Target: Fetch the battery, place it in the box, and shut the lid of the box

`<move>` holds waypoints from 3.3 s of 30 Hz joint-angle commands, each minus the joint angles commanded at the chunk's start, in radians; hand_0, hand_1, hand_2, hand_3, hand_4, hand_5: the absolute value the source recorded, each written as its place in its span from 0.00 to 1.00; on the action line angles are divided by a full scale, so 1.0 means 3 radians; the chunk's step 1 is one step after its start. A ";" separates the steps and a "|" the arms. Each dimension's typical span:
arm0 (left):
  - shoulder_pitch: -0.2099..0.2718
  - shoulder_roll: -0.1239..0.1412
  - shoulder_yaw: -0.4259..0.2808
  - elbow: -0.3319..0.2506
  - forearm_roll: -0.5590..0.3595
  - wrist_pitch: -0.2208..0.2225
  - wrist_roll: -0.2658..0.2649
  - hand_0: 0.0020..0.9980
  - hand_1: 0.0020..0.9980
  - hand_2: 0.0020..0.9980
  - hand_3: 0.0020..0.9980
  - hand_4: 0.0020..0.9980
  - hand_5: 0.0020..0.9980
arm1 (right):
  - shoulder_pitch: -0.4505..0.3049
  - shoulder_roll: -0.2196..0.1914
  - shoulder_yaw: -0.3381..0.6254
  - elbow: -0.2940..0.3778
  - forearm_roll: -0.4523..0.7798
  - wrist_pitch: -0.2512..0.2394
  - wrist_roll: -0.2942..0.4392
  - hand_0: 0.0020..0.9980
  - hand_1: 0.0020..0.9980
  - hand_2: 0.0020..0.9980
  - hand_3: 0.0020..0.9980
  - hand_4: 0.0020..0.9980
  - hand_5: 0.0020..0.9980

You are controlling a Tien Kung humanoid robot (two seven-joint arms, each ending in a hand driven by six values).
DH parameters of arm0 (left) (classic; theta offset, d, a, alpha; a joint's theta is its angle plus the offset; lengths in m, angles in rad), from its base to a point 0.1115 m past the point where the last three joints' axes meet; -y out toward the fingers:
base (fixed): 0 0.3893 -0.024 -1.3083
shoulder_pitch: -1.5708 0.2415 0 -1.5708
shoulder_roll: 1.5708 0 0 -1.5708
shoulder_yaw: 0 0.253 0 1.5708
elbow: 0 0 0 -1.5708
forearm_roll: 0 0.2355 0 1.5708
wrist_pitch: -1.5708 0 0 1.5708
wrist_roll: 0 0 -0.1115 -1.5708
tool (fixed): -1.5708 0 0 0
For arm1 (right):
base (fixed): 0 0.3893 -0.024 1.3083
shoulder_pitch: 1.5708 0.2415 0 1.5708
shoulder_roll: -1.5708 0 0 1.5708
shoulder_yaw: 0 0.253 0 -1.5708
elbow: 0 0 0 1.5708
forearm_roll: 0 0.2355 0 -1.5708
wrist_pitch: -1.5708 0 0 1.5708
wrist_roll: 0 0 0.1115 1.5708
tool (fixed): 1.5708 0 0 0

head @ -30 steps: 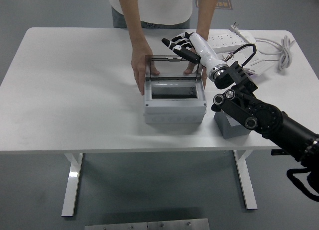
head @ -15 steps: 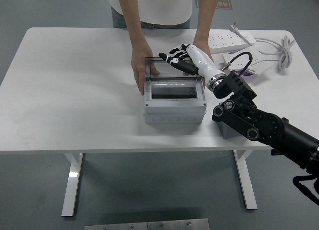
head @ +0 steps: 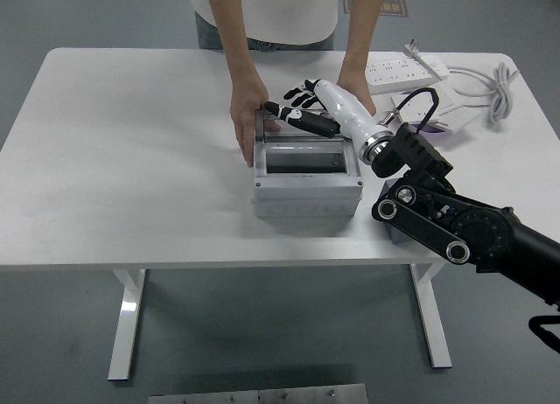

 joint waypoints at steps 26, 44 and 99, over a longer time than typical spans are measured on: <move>0.0000 -0.0012 0.0029 0.0005 -0.0056 0.0019 -0.0007 0.59 0.68 0.59 0.58 0.54 0.00 | -0.0080 -0.0093 -0.0017 0.0292 -0.0306 0.0430 -0.0347 0.71 0.62 0.65 0.70 0.96 1.00; 0.0001 -0.0016 0.0033 0.0008 -0.0068 0.0027 -0.0013 0.59 0.68 0.59 0.58 0.54 0.00 | -0.0160 -0.0161 0.0110 0.0393 -0.0363 0.0449 -0.0327 0.70 0.61 0.65 0.69 0.94 0.99; 0.0097 -0.0005 -0.0054 0.0027 0.0091 -0.0005 -0.0066 0.59 0.69 0.59 0.58 0.55 0.00 | -0.1922 -0.0305 0.2005 0.0656 0.0400 -0.0424 0.1582 0.94 0.85 0.89 1.00 0.92 0.77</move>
